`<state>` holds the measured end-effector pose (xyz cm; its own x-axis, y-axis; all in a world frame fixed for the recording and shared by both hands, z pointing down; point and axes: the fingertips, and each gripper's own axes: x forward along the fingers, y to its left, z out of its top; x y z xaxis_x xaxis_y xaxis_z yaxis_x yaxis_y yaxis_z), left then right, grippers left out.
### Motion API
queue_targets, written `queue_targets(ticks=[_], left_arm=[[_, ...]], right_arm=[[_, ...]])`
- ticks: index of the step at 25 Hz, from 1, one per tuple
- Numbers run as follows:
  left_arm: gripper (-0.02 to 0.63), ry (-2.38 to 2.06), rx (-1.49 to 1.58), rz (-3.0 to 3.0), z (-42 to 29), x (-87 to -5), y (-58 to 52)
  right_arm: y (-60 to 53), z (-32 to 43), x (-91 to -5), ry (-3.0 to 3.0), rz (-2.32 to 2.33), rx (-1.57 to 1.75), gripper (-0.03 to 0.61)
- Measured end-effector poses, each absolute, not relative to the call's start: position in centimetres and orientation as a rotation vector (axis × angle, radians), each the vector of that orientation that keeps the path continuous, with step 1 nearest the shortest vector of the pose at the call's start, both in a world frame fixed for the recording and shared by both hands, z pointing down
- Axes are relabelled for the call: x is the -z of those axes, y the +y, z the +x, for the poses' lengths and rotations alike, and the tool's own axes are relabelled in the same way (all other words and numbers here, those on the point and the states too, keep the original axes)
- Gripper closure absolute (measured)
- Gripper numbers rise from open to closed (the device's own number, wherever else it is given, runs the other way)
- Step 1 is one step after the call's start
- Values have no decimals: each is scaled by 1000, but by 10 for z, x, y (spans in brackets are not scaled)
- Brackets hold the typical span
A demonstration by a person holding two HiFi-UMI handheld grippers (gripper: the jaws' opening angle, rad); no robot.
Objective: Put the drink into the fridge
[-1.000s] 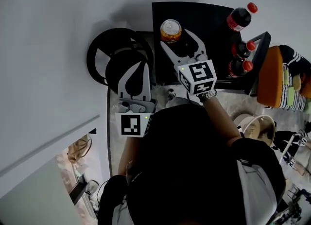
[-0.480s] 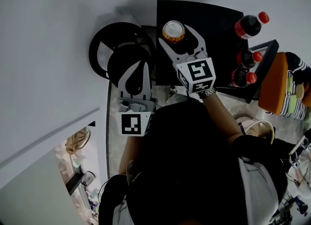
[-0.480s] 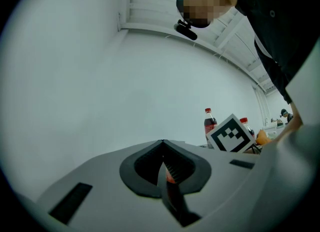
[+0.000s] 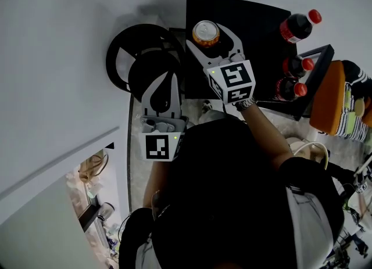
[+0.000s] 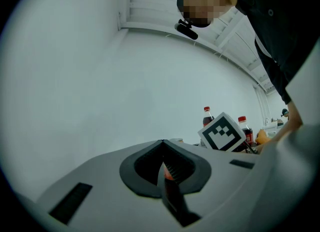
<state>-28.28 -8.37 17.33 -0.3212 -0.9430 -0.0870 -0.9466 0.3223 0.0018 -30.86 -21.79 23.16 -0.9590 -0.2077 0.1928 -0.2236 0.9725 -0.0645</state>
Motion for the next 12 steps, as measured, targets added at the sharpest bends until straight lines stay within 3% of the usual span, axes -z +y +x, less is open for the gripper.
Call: queue_targets(ticks=[12], left_arm=[[604, 2512, -71, -1837, -266, -182, -64]], right_arm=[[-218, -309, -233, -2932, 338, -129, 255]])
